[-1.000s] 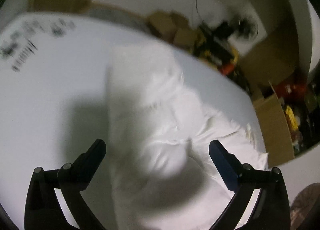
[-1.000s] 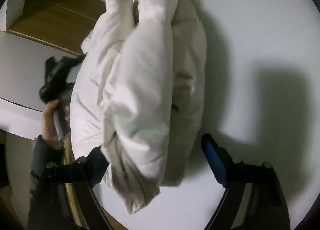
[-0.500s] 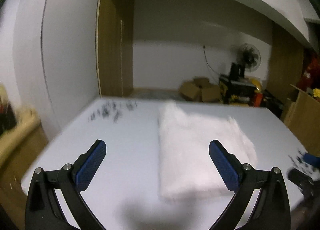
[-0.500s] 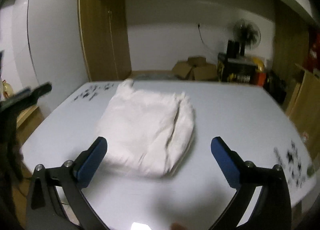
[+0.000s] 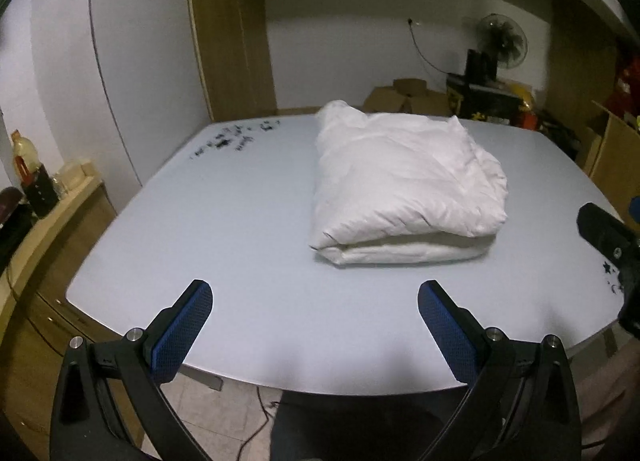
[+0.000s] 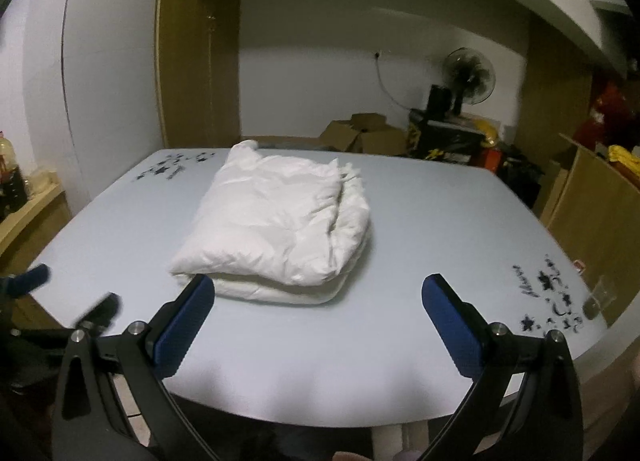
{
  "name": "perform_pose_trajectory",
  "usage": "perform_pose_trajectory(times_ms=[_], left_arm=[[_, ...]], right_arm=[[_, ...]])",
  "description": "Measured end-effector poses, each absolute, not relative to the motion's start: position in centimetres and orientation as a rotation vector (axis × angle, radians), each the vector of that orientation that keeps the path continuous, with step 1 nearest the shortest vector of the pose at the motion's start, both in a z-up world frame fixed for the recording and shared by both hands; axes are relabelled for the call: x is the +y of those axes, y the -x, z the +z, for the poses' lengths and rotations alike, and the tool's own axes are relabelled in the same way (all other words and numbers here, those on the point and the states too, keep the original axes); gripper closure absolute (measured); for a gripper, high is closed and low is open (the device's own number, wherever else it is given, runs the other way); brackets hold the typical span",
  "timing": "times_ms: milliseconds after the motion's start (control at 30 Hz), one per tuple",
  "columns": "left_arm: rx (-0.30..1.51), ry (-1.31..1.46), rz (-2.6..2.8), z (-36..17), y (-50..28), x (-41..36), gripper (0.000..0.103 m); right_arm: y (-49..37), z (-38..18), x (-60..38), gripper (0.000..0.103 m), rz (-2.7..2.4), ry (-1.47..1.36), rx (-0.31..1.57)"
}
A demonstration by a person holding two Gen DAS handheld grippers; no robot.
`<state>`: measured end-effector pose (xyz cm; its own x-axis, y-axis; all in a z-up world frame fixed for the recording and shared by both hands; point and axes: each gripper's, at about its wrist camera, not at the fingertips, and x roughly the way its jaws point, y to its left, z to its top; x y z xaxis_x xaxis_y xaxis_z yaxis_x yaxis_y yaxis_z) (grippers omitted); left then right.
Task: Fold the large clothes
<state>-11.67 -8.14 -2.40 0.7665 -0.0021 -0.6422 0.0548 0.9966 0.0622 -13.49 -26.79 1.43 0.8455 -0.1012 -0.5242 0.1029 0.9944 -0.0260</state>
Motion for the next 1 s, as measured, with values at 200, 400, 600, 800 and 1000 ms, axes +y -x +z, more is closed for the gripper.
perform_pose_trajectory(times_ms=[200, 400, 600, 800, 1000], left_arm=[[0.698, -0.041, -0.012, -2.4, 10.1, -7.4, 0.0], [0.702, -0.037, -0.007, -2.3, 9.9, -7.3, 0.0], [0.7, -0.04, 0.007, -2.1, 9.9, -7.0, 0.0], [0.694, -0.049, 0.02, -2.1, 10.0, -6.5, 0.0], [0.704, -0.056, 0.021, -2.3, 9.9, -6.6, 0.0]], right_arm=[[14.1, 1.0, -26.2, 0.0, -0.092, -0.003, 0.569], [14.6, 1.1, -25.7, 0.0, -0.082, 0.014, 0.559], [15.1, 1.3, -25.5, 0.0, -0.082, 0.019, 0.547], [15.9, 0.6, -26.0, 0.0, -0.105, -0.069, 0.525], [16.1, 0.5, -25.7, 0.0, -0.11, -0.06, 0.523]])
